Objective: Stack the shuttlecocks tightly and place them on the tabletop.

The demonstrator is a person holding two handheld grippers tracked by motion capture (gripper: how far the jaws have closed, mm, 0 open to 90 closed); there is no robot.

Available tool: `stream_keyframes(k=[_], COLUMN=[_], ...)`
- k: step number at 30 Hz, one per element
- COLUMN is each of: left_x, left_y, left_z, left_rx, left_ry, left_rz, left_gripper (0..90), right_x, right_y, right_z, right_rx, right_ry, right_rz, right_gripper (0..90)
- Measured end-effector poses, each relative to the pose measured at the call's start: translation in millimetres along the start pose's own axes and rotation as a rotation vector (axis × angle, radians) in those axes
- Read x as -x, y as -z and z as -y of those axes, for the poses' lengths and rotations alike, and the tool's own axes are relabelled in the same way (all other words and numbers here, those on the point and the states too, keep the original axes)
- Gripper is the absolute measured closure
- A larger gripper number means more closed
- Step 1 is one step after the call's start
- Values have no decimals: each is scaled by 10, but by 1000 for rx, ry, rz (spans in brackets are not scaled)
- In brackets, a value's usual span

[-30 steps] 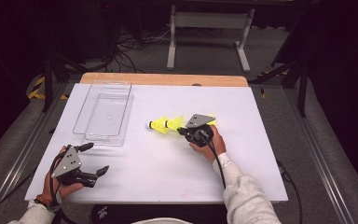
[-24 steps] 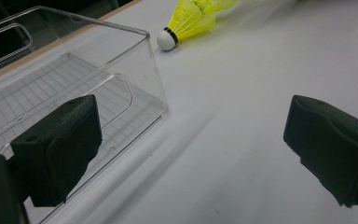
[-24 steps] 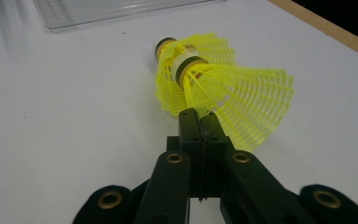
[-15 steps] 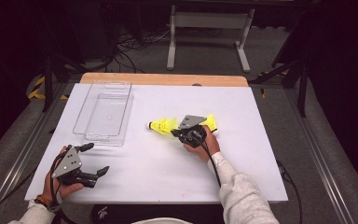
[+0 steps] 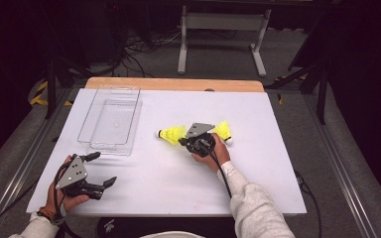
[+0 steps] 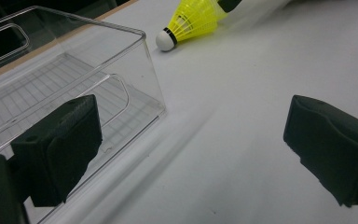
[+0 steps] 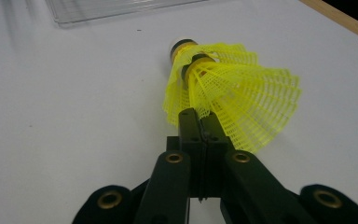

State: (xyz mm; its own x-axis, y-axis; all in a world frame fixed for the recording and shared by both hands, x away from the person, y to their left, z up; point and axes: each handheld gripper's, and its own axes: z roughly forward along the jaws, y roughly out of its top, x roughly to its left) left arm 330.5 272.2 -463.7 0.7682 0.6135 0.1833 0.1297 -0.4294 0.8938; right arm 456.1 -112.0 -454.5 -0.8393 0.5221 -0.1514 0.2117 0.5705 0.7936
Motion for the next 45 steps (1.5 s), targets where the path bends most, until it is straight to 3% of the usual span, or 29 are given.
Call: stream_keyframes(k=[12, 24, 45], left_x=[11, 13, 15], left_y=[-1, 10, 17], left_z=[-2, -1, -3], left_rx=[0, 7, 8], left_ry=[-10, -16, -26], left_rz=[-1, 7, 0], left_gripper=[52, 51, 51], right_x=[-2, -10, -27], right_y=[-36, -70, 62], right_z=[20, 50, 44], right_rx=[-26, -71, -60], right_ry=[-8, -19, -15], right_rz=[2, 9, 18], right_gripper=[894, 784, 682])
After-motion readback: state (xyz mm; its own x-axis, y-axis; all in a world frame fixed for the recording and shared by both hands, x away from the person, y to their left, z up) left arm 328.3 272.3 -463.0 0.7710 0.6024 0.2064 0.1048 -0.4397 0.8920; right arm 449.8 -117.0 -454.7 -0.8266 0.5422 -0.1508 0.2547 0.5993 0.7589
